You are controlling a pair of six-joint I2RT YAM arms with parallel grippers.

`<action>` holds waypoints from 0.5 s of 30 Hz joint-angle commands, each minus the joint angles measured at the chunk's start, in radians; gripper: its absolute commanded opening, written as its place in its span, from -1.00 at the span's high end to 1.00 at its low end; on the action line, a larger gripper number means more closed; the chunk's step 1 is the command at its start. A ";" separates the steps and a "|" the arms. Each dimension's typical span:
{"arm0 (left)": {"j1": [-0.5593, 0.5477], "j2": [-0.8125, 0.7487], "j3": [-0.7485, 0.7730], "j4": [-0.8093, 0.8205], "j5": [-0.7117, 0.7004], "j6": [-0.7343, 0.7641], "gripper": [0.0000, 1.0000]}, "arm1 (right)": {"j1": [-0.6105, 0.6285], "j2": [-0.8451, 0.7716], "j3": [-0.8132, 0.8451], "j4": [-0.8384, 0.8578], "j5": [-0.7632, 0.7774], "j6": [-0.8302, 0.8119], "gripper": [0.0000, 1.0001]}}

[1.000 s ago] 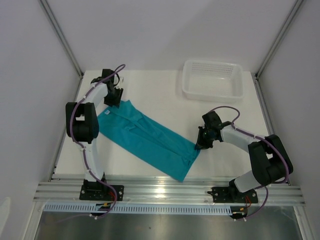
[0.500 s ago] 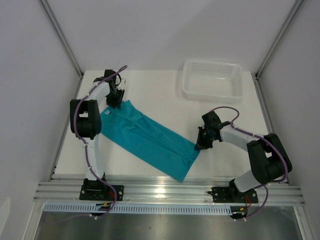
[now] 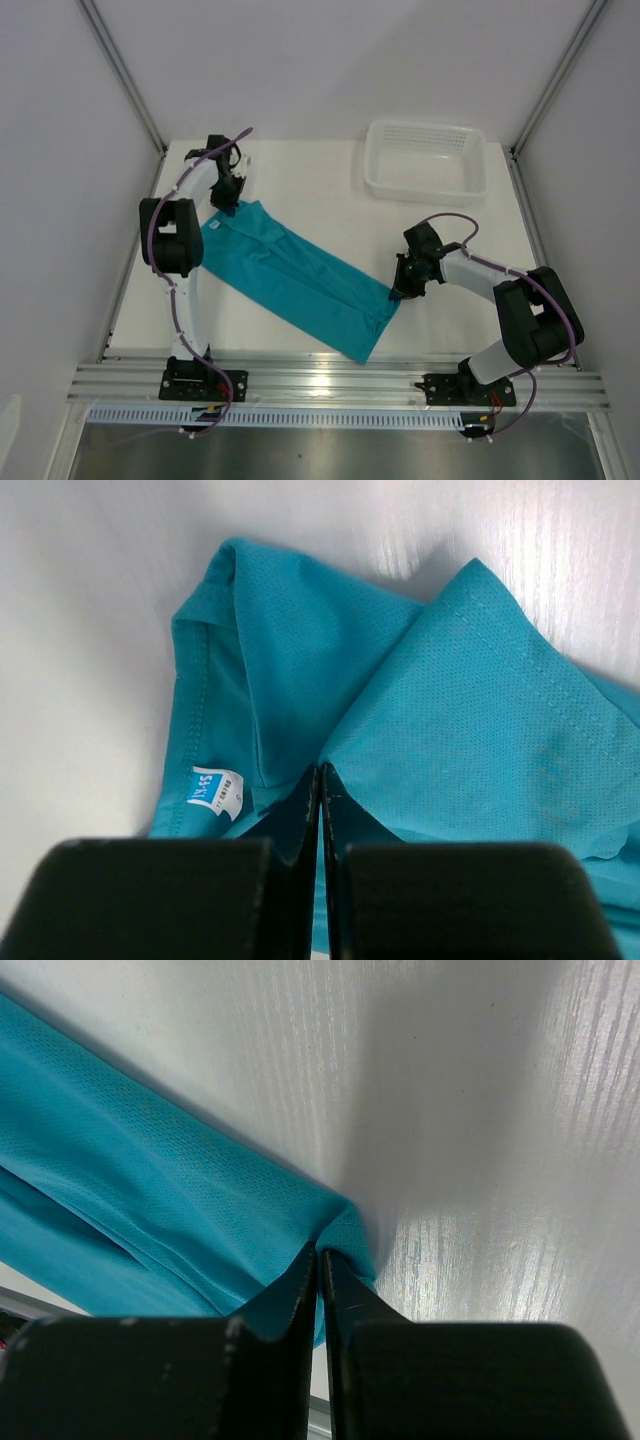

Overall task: Roll the t-shirts
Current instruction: Fold the tshirt

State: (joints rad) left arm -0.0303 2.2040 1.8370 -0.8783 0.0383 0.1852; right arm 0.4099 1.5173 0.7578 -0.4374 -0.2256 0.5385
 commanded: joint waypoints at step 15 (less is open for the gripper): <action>0.064 -0.101 -0.067 -0.064 0.009 0.042 0.99 | -0.003 -0.003 0.020 0.000 0.022 -0.017 0.88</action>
State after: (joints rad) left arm 0.0093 2.1868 1.7786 -0.9348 0.0387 0.2031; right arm 0.4099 1.5173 0.7589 -0.4381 -0.2241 0.5381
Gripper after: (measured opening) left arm 0.008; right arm 0.065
